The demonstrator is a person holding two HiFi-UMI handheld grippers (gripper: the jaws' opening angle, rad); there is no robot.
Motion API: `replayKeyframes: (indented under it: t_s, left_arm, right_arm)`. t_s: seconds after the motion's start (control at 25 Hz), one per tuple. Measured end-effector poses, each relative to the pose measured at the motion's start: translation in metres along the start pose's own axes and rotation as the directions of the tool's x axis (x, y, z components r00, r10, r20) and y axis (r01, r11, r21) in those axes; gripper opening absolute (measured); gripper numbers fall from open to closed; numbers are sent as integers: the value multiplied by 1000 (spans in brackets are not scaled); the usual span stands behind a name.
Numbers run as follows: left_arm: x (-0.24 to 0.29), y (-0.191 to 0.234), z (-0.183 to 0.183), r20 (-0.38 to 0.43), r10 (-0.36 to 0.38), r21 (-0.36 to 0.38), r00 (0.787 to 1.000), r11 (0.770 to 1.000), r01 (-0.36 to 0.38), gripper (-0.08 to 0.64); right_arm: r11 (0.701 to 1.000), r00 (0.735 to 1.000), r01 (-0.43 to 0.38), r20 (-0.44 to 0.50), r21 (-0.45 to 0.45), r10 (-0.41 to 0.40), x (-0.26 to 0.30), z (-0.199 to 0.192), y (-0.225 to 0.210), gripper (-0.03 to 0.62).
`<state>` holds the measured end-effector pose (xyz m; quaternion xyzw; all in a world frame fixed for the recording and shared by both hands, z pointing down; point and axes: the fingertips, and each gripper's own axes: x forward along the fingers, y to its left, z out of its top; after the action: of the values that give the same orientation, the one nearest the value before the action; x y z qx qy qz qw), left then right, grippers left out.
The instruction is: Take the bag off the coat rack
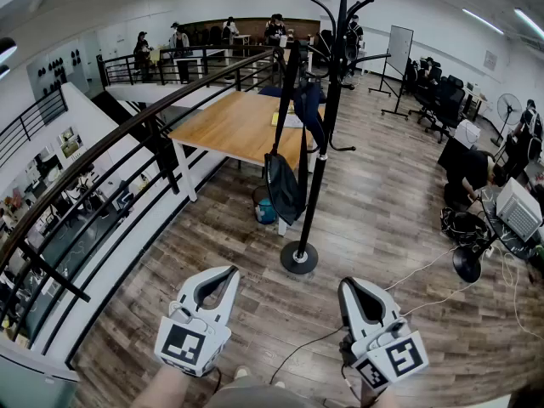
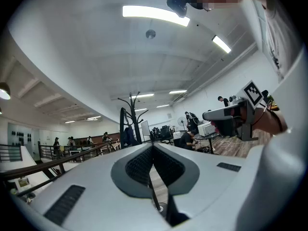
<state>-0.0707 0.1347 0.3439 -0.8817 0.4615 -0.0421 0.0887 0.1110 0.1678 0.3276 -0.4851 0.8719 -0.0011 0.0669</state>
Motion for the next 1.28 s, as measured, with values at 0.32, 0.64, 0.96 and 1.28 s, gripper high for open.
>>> replayKeyframes:
  t_s: [0.32,0.64,0.96,1.28]
  left_arm:
    - [11,-15,-3,4,-23,-13,1000,1000,23,17]
    - [17,-21,-3,13,-21,1,1000,1000,21,17]
    - [16,-12,6,69,59,-30,996,998,-57,256]
    - [34,12,-11,74,94,-15,993,995,-94,253]
  right_arm:
    - [999,999,37,-22,11,-37,-8,-10,-17,37]
    - [998,998,53,-18,15,-53,-14,-13,-27,37]
    - [992,991,110,72,67,-114,-23,-2,-48,207]
    - [995,994,93,54,32,-95,3,-21,-59,207]
